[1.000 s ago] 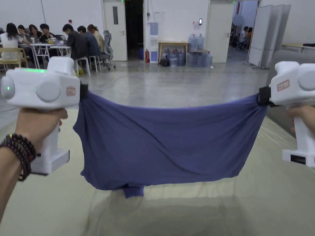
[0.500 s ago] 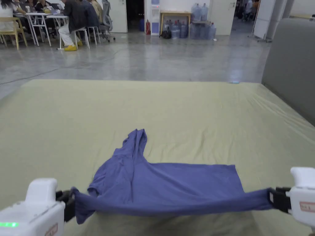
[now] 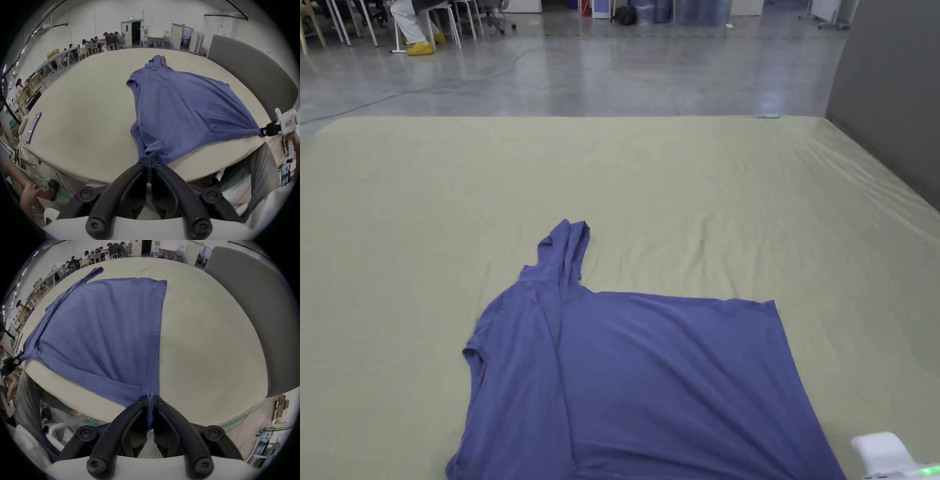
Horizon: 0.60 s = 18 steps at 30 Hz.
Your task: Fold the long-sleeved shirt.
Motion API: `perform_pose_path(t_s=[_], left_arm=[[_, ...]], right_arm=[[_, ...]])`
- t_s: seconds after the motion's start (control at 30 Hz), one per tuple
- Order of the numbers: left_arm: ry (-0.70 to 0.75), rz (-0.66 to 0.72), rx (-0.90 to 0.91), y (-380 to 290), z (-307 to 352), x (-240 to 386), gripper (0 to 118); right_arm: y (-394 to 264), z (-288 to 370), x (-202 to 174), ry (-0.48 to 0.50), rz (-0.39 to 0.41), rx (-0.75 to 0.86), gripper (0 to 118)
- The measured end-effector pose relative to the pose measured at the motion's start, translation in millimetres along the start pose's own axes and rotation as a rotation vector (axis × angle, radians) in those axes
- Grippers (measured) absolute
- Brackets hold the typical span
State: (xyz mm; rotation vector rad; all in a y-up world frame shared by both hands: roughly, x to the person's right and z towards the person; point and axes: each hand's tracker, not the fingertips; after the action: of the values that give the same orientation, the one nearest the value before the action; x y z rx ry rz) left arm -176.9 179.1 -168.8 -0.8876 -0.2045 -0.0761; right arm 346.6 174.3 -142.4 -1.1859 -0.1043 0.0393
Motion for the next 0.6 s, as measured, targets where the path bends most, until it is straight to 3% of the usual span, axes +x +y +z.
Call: perform_pose_path(t_s=[0.03,0.07,0.1,0.13,0.2,0.3,0.4,0.43,0.47,0.5,0.6], left_arm=[[0.001,0.010,0.009,1,1,-2,13],[0.000,0.018,0.014,3,2,-4,46],[-0.004,0.025,0.008,5,4,-8,111],[-0.003,0.041,-0.010,6,5,-7,118],[-0.019,0.096,0.044,37,6,-15,118],[-0.023,0.128,0.060,36,15,-25,118],[0.003,0.134,0.106,42,44,-13,106],[0.004,0.137,0.122,47,49,-11,92],[0.001,0.140,0.126,51,50,-10,49],[-0.006,0.157,0.136,56,48,-9,0],[-0.066,0.149,0.110,74,37,-8,0]], right_arm=[[2,0,0,-0.002,-0.005,0.006,34],[3,3,0,-0.009,0.000,0.008,79],[5,5,0,-0.043,0.012,-0.006,118],[6,6,0,-0.082,0.028,-0.022,118],[8,19,1,-0.067,0.022,0.063,116],[20,31,6,-0.045,-0.074,0.129,113],[23,67,12,0.032,-0.134,0.204,105],[25,70,11,0.035,-0.161,0.221,91],[30,67,9,0.040,-0.179,0.216,50],[33,65,7,0.022,-0.188,0.210,2],[41,56,1,0.060,-0.161,0.195,2]])
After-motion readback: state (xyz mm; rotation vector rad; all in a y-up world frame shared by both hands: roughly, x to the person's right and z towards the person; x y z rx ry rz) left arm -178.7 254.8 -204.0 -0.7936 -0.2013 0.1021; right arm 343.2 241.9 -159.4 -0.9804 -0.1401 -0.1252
